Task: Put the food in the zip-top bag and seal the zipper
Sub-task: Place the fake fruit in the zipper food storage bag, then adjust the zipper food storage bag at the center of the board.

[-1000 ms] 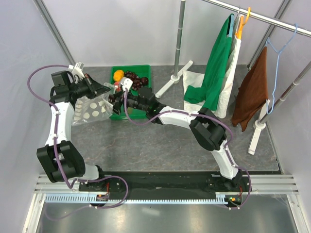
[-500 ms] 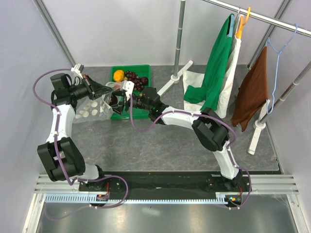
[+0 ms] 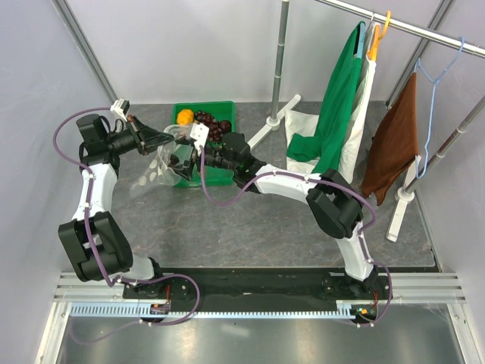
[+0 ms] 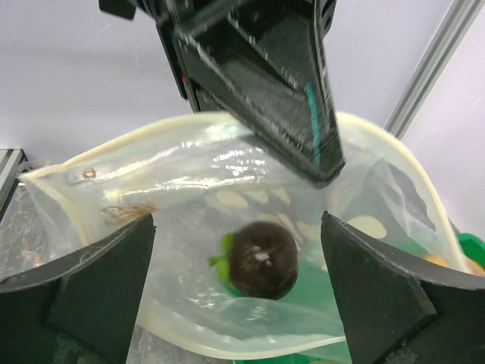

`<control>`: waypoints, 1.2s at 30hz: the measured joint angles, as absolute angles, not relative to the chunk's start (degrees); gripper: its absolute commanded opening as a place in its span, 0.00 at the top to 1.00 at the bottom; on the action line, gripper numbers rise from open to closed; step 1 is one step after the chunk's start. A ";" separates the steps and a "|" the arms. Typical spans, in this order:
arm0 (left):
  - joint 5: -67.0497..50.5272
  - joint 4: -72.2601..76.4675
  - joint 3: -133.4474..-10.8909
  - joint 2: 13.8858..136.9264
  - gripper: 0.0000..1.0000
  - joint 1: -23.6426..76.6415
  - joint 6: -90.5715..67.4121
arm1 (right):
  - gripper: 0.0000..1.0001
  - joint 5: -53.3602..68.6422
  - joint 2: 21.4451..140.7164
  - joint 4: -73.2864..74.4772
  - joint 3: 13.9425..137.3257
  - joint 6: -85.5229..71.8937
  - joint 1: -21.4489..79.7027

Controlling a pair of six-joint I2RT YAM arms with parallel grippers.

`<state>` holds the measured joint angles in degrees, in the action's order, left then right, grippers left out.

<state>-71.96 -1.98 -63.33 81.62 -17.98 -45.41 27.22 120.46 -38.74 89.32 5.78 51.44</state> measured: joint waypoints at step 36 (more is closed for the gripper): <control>-66.87 -7.33 -61.34 77.91 0.98 -14.85 -36.45 | 0.76 22.11 114.41 -8.60 94.35 -47.29 44.75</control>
<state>-66.87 -7.33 -61.34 77.91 -14.85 -36.45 22.11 114.41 -8.60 94.35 -47.29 44.75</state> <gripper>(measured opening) 0.022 0.460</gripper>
